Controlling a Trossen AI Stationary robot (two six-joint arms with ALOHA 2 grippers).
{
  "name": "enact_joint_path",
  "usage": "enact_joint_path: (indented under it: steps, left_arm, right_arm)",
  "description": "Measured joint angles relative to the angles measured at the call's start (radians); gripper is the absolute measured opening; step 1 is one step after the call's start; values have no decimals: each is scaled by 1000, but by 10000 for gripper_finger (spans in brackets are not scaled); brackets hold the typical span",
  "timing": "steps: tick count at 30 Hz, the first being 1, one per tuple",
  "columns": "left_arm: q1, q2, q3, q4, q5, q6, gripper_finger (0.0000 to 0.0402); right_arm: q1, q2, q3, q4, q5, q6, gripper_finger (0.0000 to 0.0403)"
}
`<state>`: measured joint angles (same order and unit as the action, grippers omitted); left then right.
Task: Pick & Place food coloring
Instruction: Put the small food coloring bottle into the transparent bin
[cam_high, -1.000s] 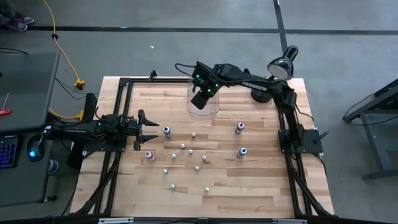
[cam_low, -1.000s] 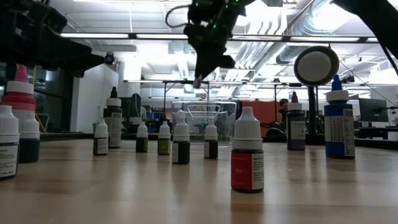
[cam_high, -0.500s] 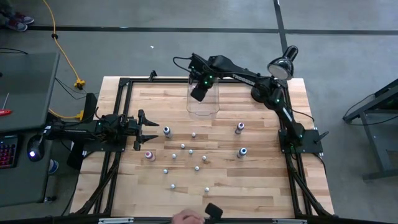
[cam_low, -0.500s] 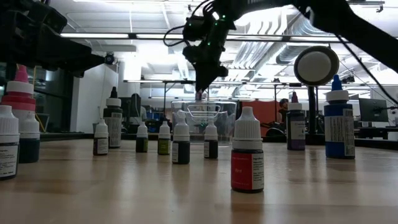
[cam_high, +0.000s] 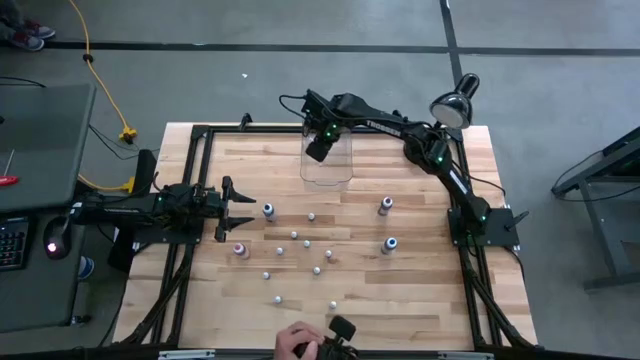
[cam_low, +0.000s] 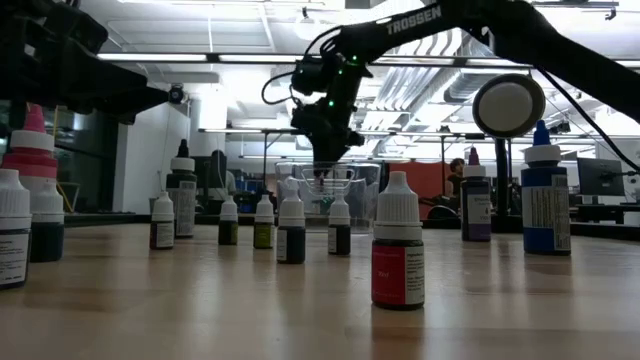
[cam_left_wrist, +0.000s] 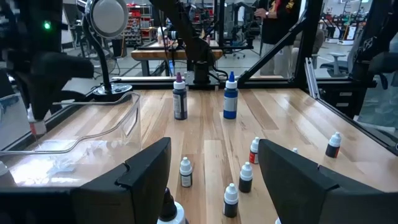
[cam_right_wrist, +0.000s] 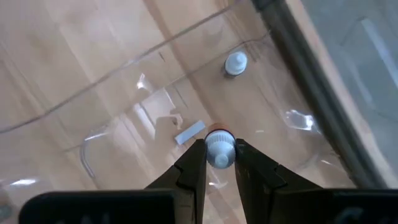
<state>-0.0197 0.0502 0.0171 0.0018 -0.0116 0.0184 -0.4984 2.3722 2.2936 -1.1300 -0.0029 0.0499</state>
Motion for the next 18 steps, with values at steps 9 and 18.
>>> enact_joint_path:
  steps: [9,18]
  left_arm:
    - [0,0,0,0,0,0,239]
    - [0,0,0,0,0,0,239]
  right_arm:
    - [-10,44,0,8,-24,-91,64]
    - [-26,78,0,68,-51,-129,64]
